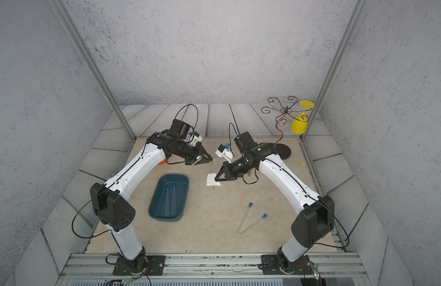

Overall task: Wipe the exteriors of test tubes
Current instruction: Wipe the dirt from the test tube.

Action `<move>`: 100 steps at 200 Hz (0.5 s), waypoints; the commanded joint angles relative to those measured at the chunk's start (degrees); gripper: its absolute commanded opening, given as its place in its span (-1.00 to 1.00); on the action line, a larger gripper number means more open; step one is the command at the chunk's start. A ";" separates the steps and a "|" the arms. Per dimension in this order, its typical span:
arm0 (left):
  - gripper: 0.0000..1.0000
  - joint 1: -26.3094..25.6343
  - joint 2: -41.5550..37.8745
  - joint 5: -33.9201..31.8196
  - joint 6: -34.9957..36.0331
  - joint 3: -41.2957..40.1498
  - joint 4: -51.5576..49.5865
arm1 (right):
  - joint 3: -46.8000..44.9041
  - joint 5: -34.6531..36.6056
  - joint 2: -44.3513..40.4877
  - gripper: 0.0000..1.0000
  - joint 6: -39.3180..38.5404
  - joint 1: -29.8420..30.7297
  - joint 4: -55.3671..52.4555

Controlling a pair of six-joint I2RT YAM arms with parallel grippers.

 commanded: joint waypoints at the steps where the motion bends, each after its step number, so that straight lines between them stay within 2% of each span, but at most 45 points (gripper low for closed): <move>1: -0.77 -0.46 -0.95 0.85 1.03 0.98 -0.65 | -0.31 1.70 1.75 -0.92 -1.54 -1.34 -1.21; 50: -0.77 -1.50 -1.13 1.03 0.96 1.16 -0.14 | 1.66 -0.20 4.39 -0.93 -0.09 -1.35 0.98; 100: -0.76 -2.49 -1.04 1.06 0.78 1.30 -0.01 | 8.35 0.59 8.05 -0.93 -0.67 -1.29 0.28</move>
